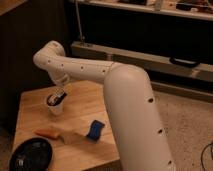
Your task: Place the eraser in the ceramic cup
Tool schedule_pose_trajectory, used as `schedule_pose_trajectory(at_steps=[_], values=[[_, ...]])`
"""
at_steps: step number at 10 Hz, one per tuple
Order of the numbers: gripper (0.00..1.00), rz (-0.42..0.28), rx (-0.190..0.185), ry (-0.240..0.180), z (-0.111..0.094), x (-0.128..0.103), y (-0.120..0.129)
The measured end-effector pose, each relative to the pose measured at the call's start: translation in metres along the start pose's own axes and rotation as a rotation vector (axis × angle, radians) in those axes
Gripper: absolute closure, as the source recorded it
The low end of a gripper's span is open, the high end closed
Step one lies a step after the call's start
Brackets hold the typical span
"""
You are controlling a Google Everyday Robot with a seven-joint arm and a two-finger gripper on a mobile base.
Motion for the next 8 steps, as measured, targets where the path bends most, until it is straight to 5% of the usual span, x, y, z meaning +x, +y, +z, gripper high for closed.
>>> schedule_pose_trajectory(at_steps=[8], values=[[0.2, 0.045, -0.062, 0.072, -0.0065, -0.0032, 0.0005]])
